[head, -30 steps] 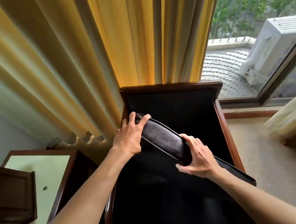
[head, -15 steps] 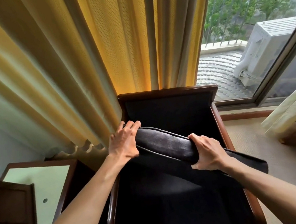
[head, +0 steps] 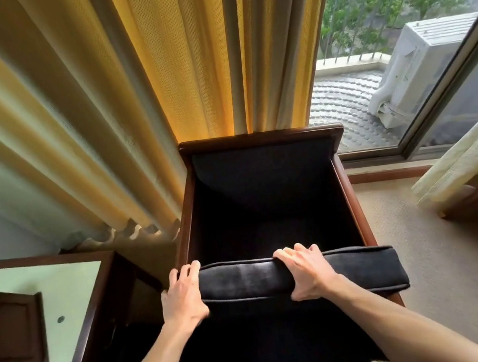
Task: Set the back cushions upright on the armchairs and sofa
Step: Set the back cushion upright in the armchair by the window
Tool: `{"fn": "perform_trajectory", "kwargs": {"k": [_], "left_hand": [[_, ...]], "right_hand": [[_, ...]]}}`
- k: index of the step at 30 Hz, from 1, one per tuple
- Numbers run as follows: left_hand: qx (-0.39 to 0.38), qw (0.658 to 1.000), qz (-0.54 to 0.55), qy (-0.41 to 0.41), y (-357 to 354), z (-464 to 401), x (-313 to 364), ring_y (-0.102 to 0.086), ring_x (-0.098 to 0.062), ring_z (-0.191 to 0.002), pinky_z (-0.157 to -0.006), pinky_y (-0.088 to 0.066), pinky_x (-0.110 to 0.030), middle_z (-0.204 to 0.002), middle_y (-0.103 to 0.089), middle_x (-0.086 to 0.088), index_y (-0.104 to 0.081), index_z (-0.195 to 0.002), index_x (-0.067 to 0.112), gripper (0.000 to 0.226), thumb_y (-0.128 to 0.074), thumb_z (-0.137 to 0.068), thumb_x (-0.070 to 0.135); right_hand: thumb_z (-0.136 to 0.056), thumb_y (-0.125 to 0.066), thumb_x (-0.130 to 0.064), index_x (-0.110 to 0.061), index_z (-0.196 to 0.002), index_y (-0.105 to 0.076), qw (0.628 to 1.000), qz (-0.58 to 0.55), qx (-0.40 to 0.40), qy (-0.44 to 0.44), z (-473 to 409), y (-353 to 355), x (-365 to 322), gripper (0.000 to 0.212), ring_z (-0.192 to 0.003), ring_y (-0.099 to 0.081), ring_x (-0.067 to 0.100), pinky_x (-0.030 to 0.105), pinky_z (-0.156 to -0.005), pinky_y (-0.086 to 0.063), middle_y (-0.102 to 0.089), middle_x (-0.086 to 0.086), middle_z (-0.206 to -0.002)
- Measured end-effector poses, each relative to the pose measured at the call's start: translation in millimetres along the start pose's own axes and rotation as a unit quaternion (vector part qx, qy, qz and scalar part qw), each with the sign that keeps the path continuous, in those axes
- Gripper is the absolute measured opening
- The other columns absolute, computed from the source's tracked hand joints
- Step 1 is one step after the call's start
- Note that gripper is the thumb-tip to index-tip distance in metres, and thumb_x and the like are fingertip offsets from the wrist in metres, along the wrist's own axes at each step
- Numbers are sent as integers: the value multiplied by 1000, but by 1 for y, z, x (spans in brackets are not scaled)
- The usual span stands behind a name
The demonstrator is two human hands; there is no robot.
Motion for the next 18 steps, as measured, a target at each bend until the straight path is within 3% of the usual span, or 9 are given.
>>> {"fn": "perform_trajectory", "kwargs": {"k": [2, 4, 7, 9, 12, 18], "left_hand": [[7, 1000, -1, 11, -9, 1, -3, -21, -27, -142, -107, -39, -55, -147, -35, 4, -28, -142, 22, 90, -72, -64, 8], [7, 1000, -14, -27, -13, -5, 7, -7, -27, -149, -116, -18, -62, -157, -22, 0, -18, -149, 18, 98, -71, -67, 11], [8, 991, -27, -127, -19, -12, 53, 9, -24, -151, -116, 2, -60, -164, -2, -3, 1, -154, 18, 115, -74, -69, 34], [-2, 982, -32, -186, -31, -8, 92, 16, -22, -150, -118, 6, -58, -164, 9, -3, 8, -154, 17, 121, -72, -68, 41], [8, 975, -47, -217, -52, 0, 124, 26, -21, -146, -119, 10, -53, -162, 22, -3, 19, -152, 14, 122, -67, -69, 34], [51, 984, -65, -157, -44, -21, 53, 14, -20, -150, -123, 0, -42, -164, 10, -6, 11, -154, 14, 122, -68, -62, 28]], "right_hand": [[-57, -71, -36, -26, -132, -37, 1000, 6, 15, -7, -2, -8, -4, 83, -107, -48, 22, 43, -92, -37, -52, -6, -119], [-56, -73, -42, -25, -142, -29, 999, 4, 33, -25, -3, -12, -2, 98, -121, -43, 24, 49, -105, -28, -45, -2, -133], [-58, -77, -48, -19, -154, -10, 997, 5, 64, -38, 1, -21, -1, 120, -147, -18, 30, 62, -117, -5, -21, 6, -158], [-59, -75, -50, -19, -157, -5, 995, 22, 96, -32, 3, -27, -3, 123, -152, -5, 28, 67, -116, -1, -8, 4, -165], [-66, -65, -50, -24, -157, 2, 993, 26, 113, -15, 8, -39, 3, 115, -152, 8, 23, 63, -118, 3, 3, -2, -166], [-57, -63, -61, -18, -155, -12, 991, 14, 105, -80, 20, -31, 44, 119, -150, -16, 23, 47, -122, -10, -25, 2, -160]]}}
Point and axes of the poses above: each hand's wrist, its own z-axis away from the middle knuckle, its own y-axis out of the back of the hand, x = y × z, the point moved 2 cm from there along -z, towards the middle knuckle
